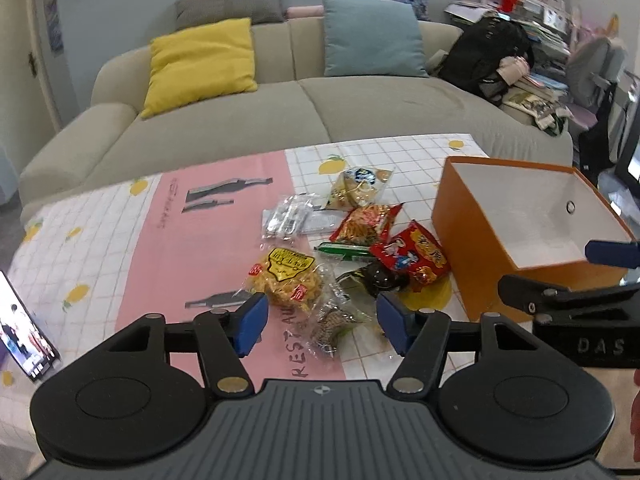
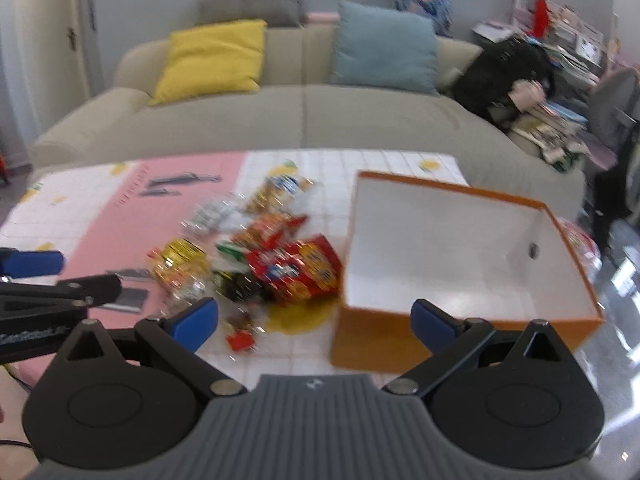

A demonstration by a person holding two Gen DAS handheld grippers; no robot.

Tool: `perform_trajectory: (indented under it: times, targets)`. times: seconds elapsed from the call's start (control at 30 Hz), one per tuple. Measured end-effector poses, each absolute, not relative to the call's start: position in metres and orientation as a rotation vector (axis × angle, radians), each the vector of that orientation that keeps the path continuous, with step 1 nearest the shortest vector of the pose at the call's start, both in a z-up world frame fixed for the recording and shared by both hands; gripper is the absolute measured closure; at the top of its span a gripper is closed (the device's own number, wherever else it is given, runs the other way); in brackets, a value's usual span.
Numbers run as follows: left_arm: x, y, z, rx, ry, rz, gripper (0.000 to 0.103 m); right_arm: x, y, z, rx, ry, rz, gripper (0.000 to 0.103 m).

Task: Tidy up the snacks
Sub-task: 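Grasp the clear cookie packet with the left tool while the right tool grasps the chocolate pack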

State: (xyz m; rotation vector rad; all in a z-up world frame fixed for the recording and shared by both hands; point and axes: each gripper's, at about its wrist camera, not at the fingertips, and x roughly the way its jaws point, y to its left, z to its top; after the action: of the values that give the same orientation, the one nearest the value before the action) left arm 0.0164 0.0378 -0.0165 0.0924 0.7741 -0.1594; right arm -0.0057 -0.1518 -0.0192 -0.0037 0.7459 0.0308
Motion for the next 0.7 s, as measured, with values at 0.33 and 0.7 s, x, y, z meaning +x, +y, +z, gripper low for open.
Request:
perform_trajectory:
  times: [0.33,0.7]
  targets:
    - [0.053,0.079,-0.045,-0.1,0.893,-0.21,0.036,0.026,-0.124,-0.041,-0.059,0.752,0.172,0.04]
    - [0.079,0.077,-0.082,-0.048,0.966,-0.316,0.032,0.059,-0.108,-0.092,-0.086,0.861,0.272,0.054]
